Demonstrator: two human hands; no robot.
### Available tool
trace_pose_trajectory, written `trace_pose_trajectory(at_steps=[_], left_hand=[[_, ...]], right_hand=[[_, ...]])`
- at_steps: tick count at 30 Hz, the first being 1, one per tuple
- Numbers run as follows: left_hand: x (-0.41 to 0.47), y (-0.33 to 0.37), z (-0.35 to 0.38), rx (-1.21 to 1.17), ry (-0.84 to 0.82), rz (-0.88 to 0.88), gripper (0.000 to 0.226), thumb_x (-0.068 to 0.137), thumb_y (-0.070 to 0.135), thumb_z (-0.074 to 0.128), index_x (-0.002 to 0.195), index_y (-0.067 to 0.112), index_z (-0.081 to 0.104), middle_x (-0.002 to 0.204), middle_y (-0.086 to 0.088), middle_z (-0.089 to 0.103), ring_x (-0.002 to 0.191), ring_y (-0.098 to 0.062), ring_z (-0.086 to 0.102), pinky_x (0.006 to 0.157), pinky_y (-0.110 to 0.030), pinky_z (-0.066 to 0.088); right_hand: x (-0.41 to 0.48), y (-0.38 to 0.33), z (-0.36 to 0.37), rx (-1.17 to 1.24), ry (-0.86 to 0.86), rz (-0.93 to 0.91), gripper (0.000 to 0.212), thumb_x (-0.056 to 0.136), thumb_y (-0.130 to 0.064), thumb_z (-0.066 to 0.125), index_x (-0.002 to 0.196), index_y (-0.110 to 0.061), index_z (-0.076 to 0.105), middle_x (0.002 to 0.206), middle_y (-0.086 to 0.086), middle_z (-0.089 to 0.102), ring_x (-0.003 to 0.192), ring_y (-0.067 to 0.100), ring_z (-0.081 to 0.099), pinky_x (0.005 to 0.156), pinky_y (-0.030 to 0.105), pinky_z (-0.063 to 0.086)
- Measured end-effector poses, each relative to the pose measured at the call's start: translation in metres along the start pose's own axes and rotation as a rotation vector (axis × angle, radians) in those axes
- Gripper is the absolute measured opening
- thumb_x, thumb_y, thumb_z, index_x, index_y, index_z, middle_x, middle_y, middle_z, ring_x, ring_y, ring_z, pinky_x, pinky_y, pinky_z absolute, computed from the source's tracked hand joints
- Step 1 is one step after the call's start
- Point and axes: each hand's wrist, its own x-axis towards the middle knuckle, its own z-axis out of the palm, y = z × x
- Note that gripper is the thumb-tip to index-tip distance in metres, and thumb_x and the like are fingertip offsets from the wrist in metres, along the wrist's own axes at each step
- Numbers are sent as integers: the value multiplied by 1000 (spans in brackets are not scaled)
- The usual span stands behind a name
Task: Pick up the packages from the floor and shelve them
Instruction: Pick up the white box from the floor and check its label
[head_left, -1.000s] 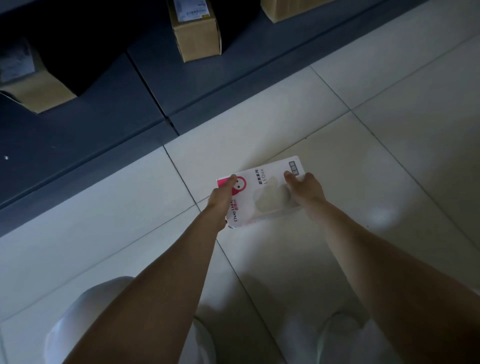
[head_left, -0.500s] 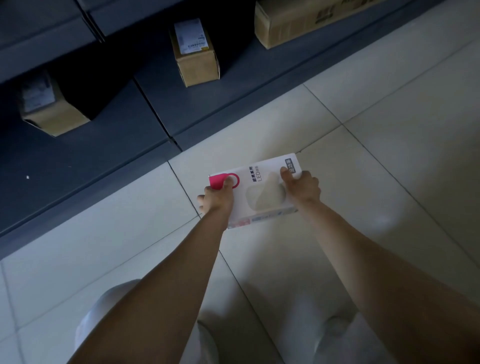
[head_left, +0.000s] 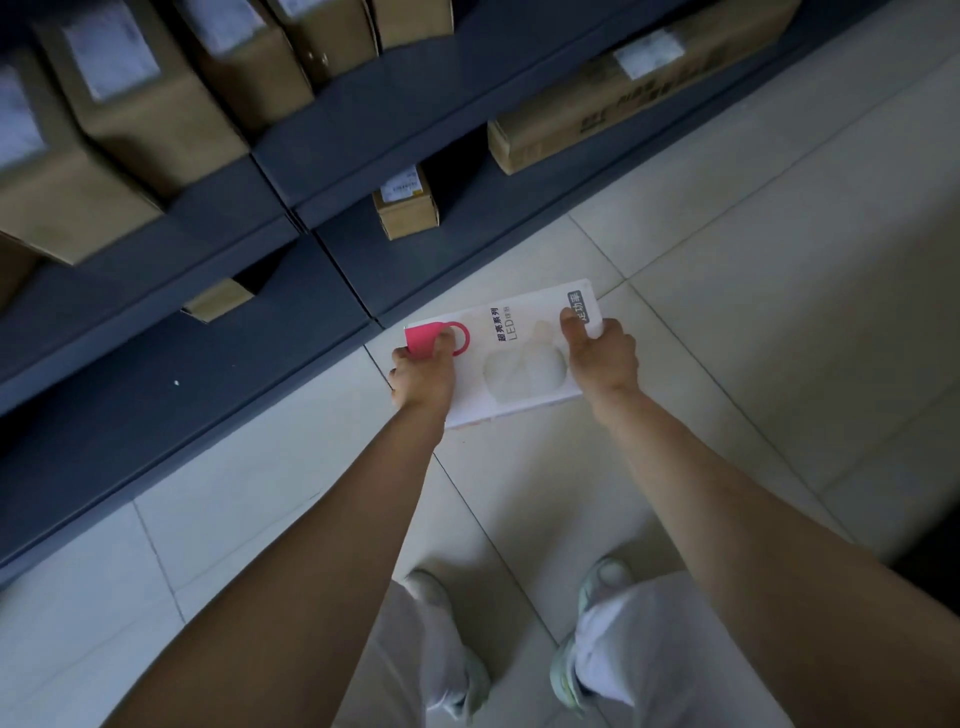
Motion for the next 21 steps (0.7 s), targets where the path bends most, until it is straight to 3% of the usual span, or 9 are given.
trace_pose_trajectory(at_steps=[4, 7, 10, 15, 18, 21], left_hand=[[-69, 58, -35, -99, -27, 61, 44, 91, 47, 54, 118, 15, 44, 109, -5, 57, 94, -29, 56, 79, -36, 45], [-124, 108, -62, -115, -45, 112, 46, 90, 49, 54, 119, 14, 45, 108, -4, 57, 92, -27, 56, 76, -34, 46], [-168, 158, -86, -149, -56, 173, 45, 90, 50, 53, 118, 15, 46, 106, -2, 58, 88, -23, 58, 63, -30, 42], [-251, 244, -128, -200, -84, 318, 52, 90, 53, 52, 124, 14, 44, 90, 4, 58, 77, -16, 58, 62, -32, 46], [-290, 282, -149, -238, -97, 400, 60, 90, 53, 52, 132, 11, 41, 111, -4, 62, 90, -23, 61, 80, -38, 50], [-322, 309, -167, -276, -91, 467, 60, 91, 52, 51, 133, 11, 39, 107, -2, 55, 81, -16, 54, 74, -34, 40]], right_hand=[[-55, -58, -62, 63, 32, -10, 61, 95, -52, 45, 133, -5, 49, 135, 19, 50, 125, 41, 48, 105, 52, 40], [-99, -104, -114, 125, 63, -30, 61, 95, -53, 45, 133, -6, 49, 136, 18, 51, 125, 40, 48, 105, 51, 40], [-135, -146, -157, 157, 110, -65, 59, 95, -53, 45, 132, -8, 50, 136, 18, 51, 124, 41, 48, 105, 50, 40], [-198, -218, -230, 290, 198, -168, 55, 94, -50, 47, 127, -7, 52, 131, 17, 54, 121, 40, 50, 103, 52, 42], [-231, -251, -264, 355, 237, -239, 54, 94, -50, 47, 126, -6, 53, 130, 17, 55, 120, 38, 51, 103, 51, 43], [-262, -278, -290, 369, 286, -304, 56, 94, -52, 45, 128, -8, 52, 132, 15, 52, 121, 37, 49, 103, 51, 43]])
